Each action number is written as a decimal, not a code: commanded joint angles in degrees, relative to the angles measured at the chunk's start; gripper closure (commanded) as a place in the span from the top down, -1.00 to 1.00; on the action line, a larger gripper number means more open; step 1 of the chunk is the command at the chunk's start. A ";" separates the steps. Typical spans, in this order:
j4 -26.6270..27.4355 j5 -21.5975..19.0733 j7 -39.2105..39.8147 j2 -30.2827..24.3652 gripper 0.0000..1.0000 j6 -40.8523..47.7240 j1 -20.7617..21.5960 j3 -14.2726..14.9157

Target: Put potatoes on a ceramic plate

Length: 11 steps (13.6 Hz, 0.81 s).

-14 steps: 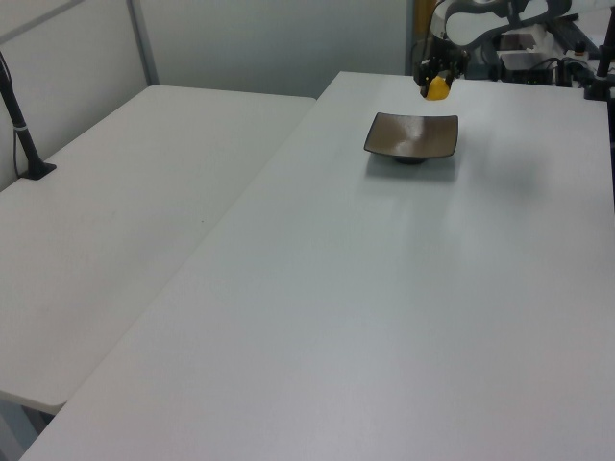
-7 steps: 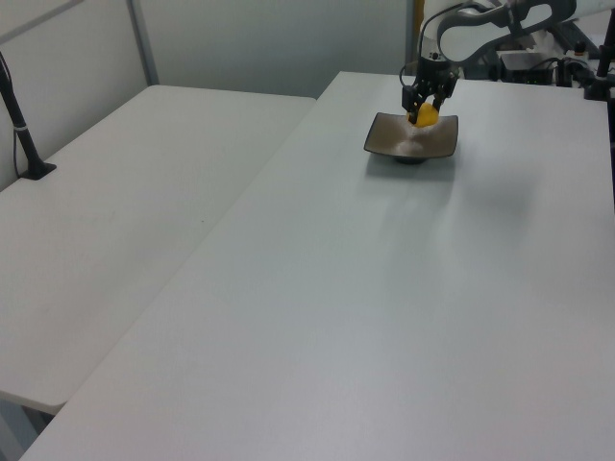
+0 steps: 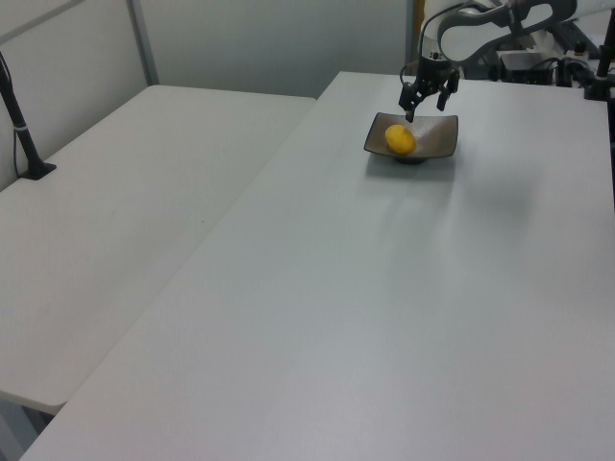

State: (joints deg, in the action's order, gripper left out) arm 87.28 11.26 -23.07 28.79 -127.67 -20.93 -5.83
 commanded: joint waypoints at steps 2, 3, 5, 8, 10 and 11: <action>2.54 -0.27 4.15 -5.84 1.00 8.36 1.50 0.29; 2.63 -0.62 8.26 -7.85 1.00 13.71 2.64 0.29; 4.20 -3.25 13.82 -11.90 1.00 19.81 5.01 0.46; 12.89 -5.89 20.86 -21.56 1.00 23.25 11.15 2.04; 16.15 -8.08 21.05 -25.69 1.00 23.17 15.72 3.53; 17.65 -9.66 21.05 -27.54 1.00 22.73 17.49 3.71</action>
State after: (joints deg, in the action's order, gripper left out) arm 97.73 4.80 -4.05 8.35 -103.91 -8.67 -4.87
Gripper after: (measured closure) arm 0.000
